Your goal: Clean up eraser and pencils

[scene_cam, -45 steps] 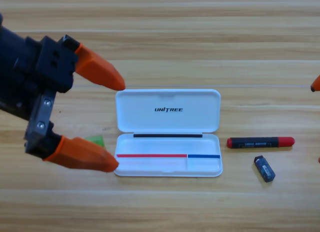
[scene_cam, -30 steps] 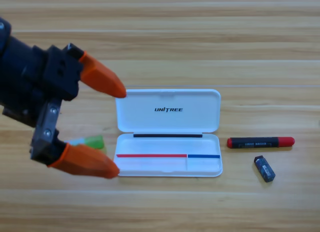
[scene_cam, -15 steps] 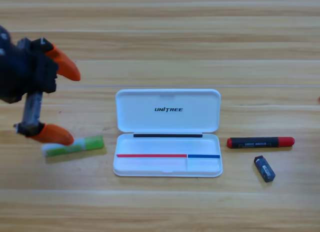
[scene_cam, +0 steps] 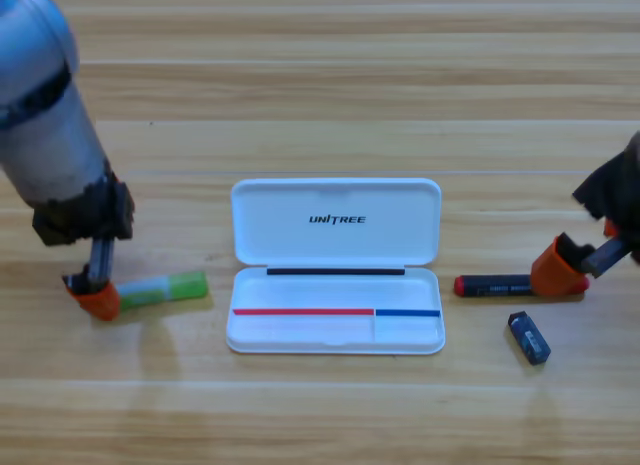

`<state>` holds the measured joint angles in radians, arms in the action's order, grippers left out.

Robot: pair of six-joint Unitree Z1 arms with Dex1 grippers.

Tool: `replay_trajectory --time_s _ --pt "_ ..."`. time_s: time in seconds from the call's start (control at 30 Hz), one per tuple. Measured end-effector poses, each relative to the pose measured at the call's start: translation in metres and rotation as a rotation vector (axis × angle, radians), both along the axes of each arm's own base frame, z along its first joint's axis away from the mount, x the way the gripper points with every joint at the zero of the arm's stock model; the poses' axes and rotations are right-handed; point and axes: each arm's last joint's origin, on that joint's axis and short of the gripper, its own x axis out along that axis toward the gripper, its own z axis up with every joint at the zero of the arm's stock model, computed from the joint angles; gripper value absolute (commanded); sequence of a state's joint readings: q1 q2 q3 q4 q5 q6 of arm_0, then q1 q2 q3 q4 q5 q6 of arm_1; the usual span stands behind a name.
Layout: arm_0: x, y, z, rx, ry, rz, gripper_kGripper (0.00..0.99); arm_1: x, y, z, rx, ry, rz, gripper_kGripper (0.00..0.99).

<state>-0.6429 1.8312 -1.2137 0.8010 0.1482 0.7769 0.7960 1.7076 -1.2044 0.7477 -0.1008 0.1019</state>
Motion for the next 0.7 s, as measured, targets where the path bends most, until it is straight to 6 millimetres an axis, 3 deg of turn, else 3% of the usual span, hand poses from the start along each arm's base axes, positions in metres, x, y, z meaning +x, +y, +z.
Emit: replay_trajectory --time_s 0.3,0.57,0.7 --pt "0.01 -0.005 -0.022 0.023 0.044 0.005 0.99 0.01 0.008 -0.024 0.004 0.107 -0.034 0.923" --pt "0.018 -0.005 -0.031 -0.002 0.058 0.01 0.989 0.025 0.024 -0.07 -0.059 0.216 -0.044 0.862" --pt "0.027 -0.002 -0.04 -0.003 0.078 0.0 0.986 0.03 0.029 -0.08 -0.07 0.241 -0.046 0.813"
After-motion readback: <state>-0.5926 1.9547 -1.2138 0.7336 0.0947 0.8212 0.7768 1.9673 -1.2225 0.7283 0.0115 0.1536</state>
